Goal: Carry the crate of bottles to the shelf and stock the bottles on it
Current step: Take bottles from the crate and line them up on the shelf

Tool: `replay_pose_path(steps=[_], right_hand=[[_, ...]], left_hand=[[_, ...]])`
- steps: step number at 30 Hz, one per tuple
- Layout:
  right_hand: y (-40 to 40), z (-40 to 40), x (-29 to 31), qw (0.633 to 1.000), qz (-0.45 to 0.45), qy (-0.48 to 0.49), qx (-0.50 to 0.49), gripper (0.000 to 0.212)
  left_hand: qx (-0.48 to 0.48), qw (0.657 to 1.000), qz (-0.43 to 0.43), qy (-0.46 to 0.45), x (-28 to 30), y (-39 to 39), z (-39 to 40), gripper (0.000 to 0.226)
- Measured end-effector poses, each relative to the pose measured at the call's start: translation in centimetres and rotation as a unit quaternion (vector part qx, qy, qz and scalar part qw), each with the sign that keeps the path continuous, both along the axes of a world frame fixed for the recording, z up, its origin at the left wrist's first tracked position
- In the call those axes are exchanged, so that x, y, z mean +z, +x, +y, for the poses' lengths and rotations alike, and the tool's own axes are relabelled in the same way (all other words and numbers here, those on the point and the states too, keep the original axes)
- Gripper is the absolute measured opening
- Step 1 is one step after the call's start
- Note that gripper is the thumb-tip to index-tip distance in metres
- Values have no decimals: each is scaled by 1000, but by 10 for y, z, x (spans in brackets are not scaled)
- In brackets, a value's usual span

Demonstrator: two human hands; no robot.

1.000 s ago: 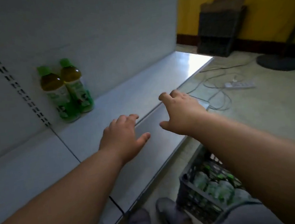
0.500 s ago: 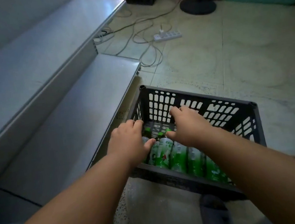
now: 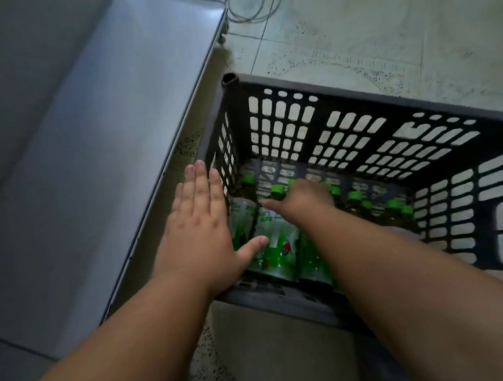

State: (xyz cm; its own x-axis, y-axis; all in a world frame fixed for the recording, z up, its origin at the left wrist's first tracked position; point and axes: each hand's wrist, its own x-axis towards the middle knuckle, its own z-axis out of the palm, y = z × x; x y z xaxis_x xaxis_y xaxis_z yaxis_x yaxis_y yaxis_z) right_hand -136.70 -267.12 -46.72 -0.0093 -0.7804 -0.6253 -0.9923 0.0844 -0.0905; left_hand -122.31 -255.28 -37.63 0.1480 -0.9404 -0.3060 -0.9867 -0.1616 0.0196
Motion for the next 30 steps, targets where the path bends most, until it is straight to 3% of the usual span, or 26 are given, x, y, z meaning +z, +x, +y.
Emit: replay_pose_path(steps=[4, 6, 10, 15, 18, 21, 24, 30], right_hand=[[11, -3, -13, 1000, 7, -12, -24, 70], [9, -1, -14, 997, -23, 11, -71, 81], [1, 4, -7, 973, -154, 32, -168, 95], [-11, 14, -1, 920, -306, 34, -241, 79], [-13, 19, 24, 919, -344, -24, -191, 59], [-11, 16, 88, 916, -377, -80, -114, 49], [5, 20, 175, 894, -428, -126, -39, 49], [87, 87, 343, 815, -528, -191, 143, 50]], left_hand=[[4, 1000, 5, 5, 3, -2, -2, 122], [2, 1000, 4, 6, 4, -2, -2, 124], [-2, 1000, -5, 18, 5, -3, -3, 125], [-6, 1000, -7, 25, 5, -3, -3, 125], [-4, 999, 7, 37, 9, -2, -4, 126], [55, 988, 142, 30, 36, 0, 2, 122], [118, 959, 251, -50, 87, 10, 22, 112], [227, 889, 332, -217, 201, 69, 101, 94]])
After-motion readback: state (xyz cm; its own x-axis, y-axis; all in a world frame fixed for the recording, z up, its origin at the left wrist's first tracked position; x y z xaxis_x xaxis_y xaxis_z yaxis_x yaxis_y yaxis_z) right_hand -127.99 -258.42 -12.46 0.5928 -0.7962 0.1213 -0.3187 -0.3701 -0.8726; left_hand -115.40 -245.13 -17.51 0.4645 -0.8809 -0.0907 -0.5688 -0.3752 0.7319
